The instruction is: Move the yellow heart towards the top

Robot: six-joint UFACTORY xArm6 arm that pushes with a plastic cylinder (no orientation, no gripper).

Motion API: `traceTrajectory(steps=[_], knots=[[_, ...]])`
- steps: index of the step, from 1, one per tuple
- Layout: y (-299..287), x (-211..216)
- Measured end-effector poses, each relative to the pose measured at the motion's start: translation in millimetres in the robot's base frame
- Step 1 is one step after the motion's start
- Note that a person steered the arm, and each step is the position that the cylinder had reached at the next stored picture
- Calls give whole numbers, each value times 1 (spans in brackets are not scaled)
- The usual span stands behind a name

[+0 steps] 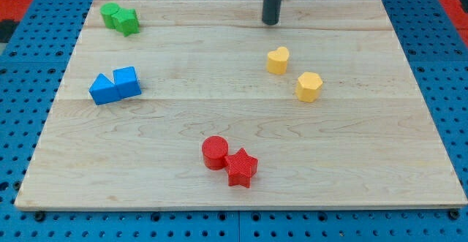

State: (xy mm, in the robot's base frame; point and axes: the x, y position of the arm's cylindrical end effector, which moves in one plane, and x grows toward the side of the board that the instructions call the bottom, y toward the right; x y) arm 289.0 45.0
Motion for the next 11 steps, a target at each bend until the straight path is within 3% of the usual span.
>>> traceTrajectory(steps=[1, 3, 4, 6, 7, 8, 9, 11], knots=[[-15, 83], [15, 104], [21, 91], [49, 0], [52, -11], [2, 0], [-15, -21], [21, -45]])
